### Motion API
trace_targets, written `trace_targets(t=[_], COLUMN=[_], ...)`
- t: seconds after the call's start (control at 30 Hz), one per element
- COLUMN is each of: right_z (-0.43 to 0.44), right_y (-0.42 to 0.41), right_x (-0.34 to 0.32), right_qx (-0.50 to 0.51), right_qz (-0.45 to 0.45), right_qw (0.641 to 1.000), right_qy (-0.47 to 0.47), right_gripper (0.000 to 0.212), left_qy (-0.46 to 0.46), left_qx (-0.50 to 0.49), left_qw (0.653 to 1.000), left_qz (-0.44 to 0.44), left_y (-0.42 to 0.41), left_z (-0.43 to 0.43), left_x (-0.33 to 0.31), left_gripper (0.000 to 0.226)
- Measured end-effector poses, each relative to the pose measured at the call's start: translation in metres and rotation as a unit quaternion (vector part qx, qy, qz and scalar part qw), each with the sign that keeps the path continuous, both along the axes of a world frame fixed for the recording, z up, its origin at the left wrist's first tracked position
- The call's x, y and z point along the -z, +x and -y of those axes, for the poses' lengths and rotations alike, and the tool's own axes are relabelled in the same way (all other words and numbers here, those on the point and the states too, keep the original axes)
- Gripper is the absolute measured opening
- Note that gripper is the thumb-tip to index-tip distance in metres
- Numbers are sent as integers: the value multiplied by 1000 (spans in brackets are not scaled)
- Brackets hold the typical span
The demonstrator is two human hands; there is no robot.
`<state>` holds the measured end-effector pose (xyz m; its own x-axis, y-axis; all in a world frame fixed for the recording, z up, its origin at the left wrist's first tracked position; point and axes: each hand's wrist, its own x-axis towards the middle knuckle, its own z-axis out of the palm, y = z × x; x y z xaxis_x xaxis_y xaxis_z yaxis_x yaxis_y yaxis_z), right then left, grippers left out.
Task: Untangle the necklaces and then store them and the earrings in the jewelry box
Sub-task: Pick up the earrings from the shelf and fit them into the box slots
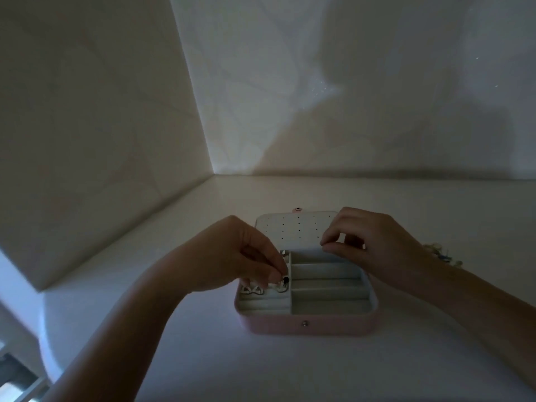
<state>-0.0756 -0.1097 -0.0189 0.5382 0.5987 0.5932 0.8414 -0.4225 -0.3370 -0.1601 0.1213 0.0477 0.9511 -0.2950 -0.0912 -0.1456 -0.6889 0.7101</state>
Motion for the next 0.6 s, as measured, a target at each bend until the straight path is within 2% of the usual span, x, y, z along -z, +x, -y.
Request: trace_targets(t=[0.23,0.6], right_z=[0,0], right_y=[-1,-1], right_x=[2,2], right_qx=[-3,-3], right_qz=[-14,-18], right_qw=[1000,1000], right_qy=[-10,-15], right_gripper=[3,5], left_qy=[11,1], left_qx=[-36,-49], left_qw=[999,997], left_qz=[-13,-51], left_y=[-10,-11], left_z=[3,12], left_x=[21,21], left_gripper=[22,16])
